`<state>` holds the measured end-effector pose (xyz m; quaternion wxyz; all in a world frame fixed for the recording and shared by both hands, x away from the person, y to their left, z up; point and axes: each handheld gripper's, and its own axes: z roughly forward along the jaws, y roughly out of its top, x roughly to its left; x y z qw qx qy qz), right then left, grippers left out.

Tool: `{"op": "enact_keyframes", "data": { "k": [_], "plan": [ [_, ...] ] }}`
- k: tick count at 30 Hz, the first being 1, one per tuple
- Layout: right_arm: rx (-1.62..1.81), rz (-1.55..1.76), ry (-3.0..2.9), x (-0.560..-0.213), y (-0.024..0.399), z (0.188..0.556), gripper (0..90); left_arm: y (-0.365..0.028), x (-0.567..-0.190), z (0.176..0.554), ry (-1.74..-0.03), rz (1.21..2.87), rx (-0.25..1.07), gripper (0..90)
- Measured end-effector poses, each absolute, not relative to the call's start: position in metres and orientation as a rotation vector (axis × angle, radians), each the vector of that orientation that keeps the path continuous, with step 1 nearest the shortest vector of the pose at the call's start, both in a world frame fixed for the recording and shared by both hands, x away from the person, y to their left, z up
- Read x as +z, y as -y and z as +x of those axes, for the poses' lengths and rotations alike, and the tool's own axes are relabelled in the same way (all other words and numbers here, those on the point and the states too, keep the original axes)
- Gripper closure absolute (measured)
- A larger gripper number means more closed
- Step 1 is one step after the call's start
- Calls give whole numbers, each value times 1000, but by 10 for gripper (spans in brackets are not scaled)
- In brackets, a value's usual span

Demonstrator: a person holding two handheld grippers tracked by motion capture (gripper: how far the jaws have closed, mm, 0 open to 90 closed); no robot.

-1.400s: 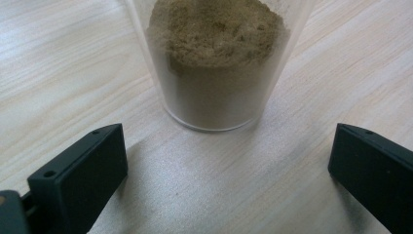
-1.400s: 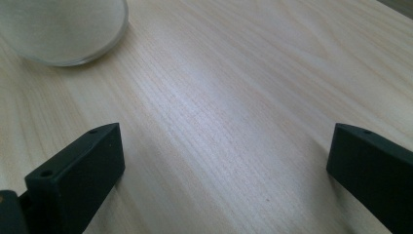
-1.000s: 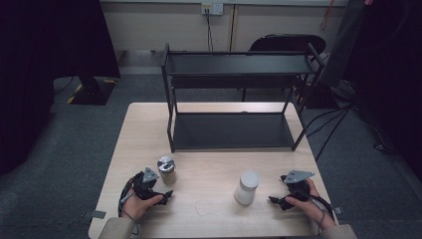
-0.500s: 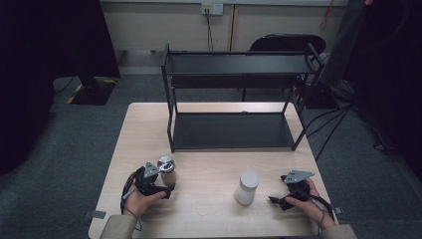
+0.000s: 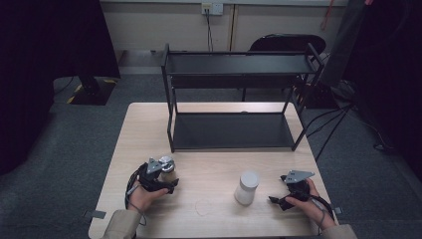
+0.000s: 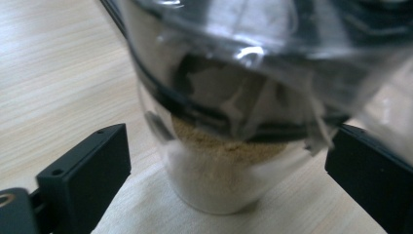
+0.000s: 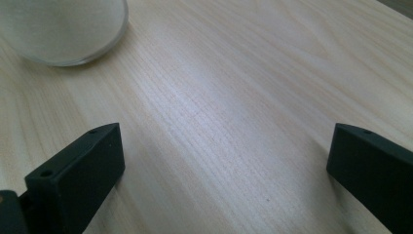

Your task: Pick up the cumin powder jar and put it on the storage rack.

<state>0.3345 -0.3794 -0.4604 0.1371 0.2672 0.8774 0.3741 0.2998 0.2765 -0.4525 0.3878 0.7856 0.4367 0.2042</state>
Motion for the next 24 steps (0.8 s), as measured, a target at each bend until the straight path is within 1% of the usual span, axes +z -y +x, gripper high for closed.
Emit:
{"op": "enact_keyframes", "data": {
  "k": [10, 18, 21, 24],
  "plan": [
    [1083, 773, -2539, -460, 379, 335, 0, -270, -454, 305, -1114, 1993, 532, 139],
    [1083, 773, -2539, -460, 379, 335, 0, -266, -455, 306, -1107, 1992, 553, 266],
    [1083, 774, -2539, -460, 379, 335, 0, -265, -455, 306, -1107, 1995, 564, 297],
    [1083, 774, -2539, -460, 379, 334, 0, -264, -455, 305, -1106, 1993, 574, 305]
  ]
}}
